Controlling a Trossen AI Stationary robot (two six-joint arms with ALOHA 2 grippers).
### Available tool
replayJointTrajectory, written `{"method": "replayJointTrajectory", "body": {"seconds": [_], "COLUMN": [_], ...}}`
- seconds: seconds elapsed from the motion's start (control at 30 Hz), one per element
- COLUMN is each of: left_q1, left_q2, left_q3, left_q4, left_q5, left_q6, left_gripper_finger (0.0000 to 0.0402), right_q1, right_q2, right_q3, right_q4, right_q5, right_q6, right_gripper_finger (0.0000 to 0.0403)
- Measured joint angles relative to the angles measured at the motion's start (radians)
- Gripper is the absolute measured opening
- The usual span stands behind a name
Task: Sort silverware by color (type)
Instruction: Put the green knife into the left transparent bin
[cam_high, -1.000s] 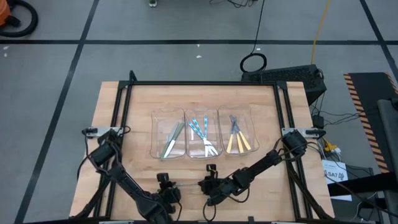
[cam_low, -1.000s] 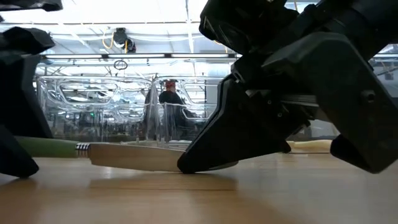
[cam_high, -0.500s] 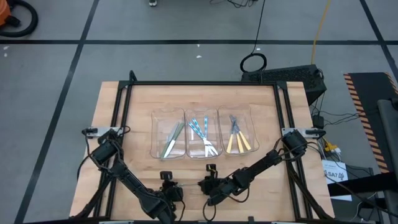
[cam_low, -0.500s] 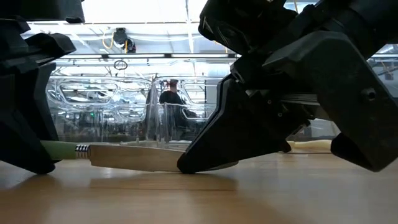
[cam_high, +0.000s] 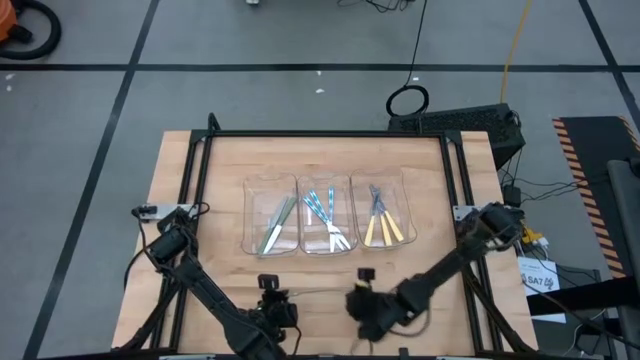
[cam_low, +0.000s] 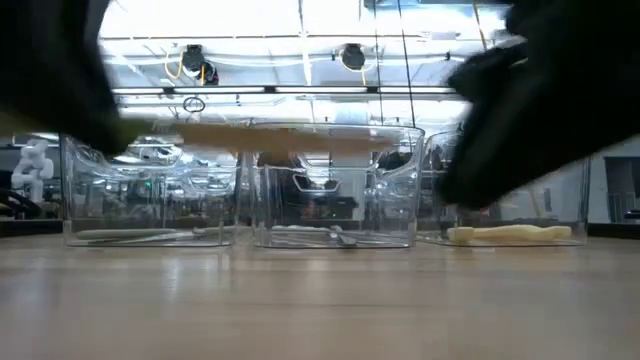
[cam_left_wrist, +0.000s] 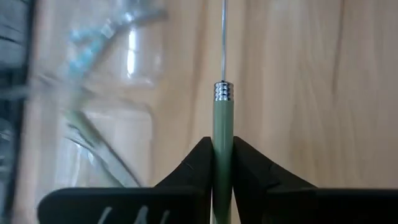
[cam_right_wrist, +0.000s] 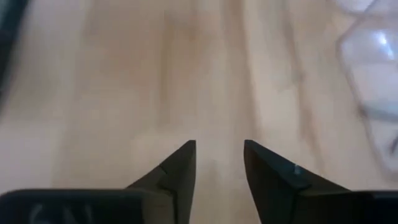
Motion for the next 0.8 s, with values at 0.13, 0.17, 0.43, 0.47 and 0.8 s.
{"method": "replayJointTrajectory", "body": {"seconds": [0.13,0.17,0.43,0.47,0.8], "left_q1": [-0.002,-0.003,0.004,0.007,0.068], "left_q2": [0.000,-0.001,-0.002,-0.002,-0.032], "left_q3": [0.116,0.147,0.412,0.448,0.658], "left_q4": [-0.066,-0.066,-0.183,-0.215,-0.282], "left_q5": [-0.085,-0.108,-0.289,-0.309,-0.364], "left_q6": [0.036,0.059,0.244,0.245,0.426], "left_gripper_finger": [0.0041,0.0041,0.0041,0.0041,0.0041], "right_q1": [0.109,0.139,0.311,0.323,0.388], "right_q2": [-0.022,-0.022,-0.020,-0.020,-0.017], "right_q3": [0.000,0.000,0.002,0.002,0.002], "right_q4": [-0.043,-0.043,-0.042,-0.042,-0.006], "right_q5": [0.084,0.121,0.307,0.317,0.406], "right_q6": [0.112,0.136,0.192,0.198,0.228], "right_gripper_finger": [0.0136,0.0135,0.0125,0.0124,0.0123]}}
